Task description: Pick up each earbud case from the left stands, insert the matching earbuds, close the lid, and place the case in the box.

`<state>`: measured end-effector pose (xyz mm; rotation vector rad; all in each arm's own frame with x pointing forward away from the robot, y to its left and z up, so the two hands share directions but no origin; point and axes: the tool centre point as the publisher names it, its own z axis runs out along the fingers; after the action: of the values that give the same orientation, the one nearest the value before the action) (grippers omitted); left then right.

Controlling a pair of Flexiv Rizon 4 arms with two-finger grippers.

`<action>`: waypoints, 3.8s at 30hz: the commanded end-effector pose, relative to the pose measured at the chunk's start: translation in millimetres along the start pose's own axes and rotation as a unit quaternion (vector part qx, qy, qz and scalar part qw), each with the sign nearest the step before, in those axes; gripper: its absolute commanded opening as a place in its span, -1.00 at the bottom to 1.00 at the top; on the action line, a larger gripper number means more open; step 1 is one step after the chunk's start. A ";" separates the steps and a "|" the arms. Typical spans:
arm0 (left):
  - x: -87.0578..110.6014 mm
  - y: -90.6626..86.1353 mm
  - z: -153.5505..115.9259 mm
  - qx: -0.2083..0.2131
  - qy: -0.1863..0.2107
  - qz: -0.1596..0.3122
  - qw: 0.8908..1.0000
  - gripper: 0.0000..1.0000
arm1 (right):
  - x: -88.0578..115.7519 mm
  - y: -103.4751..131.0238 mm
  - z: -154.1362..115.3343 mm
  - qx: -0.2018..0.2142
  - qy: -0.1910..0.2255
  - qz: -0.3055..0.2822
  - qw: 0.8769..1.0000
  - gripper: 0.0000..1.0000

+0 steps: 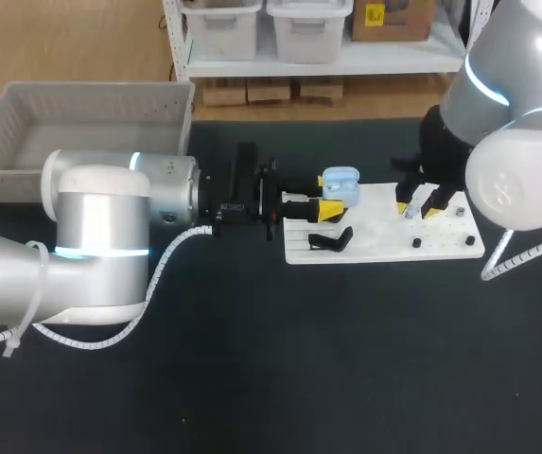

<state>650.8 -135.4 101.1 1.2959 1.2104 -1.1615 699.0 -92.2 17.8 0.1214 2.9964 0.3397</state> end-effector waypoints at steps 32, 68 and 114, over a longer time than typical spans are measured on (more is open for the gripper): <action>0.4 -1.6 0.2 -0.003 -0.001 0.001 1.000 -1.00 | -2.9 -1.2 5.0 -0.001 -0.001 0.006 1.000 -0.76; 0.4 -1.6 0.2 -0.003 -0.001 0.001 1.000 -1.00 | 33.8 47.0 -149.0 -0.047 0.031 -0.047 0.997 -1.00; 0.4 -1.6 0.2 -0.003 -0.001 0.001 1.000 -1.00 | 75.2 135.9 -162.6 0.004 0.100 -0.270 0.958 -1.00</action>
<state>650.8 -135.4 101.1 1.2960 1.2105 -1.1615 605.6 5.4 199.4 -0.7329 3.0447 0.2913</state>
